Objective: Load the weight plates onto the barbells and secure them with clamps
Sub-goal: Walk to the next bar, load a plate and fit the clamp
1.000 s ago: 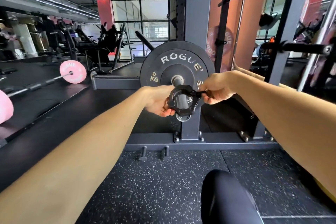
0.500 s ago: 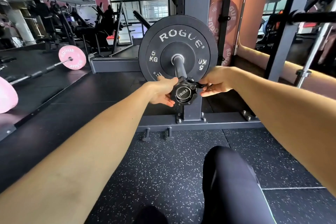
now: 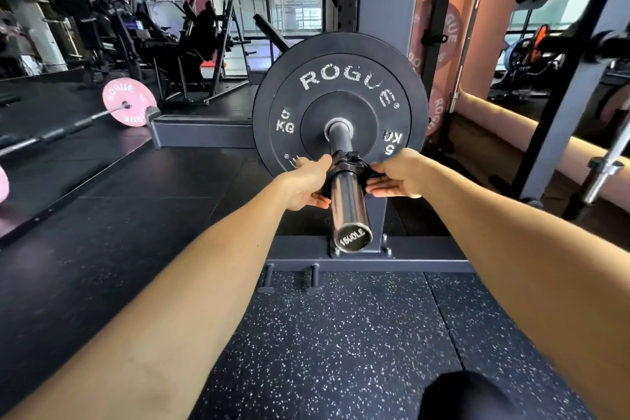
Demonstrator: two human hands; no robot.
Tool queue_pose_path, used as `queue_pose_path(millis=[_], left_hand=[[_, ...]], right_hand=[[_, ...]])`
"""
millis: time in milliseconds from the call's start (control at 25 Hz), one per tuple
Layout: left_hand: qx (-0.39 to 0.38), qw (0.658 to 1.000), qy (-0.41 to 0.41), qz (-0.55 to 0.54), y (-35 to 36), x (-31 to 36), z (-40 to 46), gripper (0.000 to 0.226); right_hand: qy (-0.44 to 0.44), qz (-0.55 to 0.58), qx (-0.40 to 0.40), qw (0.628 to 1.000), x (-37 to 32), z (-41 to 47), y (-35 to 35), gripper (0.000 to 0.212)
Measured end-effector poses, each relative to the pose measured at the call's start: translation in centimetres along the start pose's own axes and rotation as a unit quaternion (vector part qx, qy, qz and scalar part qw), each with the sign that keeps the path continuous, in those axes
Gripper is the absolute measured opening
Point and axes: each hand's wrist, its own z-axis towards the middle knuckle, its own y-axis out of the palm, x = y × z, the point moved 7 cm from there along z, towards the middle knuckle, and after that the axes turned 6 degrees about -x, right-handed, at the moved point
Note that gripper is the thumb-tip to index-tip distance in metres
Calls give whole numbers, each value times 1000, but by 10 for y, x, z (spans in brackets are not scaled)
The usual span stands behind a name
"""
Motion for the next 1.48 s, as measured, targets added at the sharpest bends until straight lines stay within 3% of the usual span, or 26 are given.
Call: queue_pose_path(millis=[560, 1000, 1240, 1480], left_hand=[[40, 999, 21, -14, -40, 40, 183, 45], [80, 994, -7, -73, -42, 44, 199, 34], [72, 994, -20, -79, -40, 43, 197, 33], [51, 994, -30, -93, -38, 43, 193, 39]], right_hand=[[-33, -14, 59, 998, -67, 170, -24, 15], [-60, -57, 123, 989, -81, 183, -33, 24], [-164, -255, 174, 937, -120, 170, -27, 20], [-228, -464, 213, 829, -147, 159, -4, 40]])
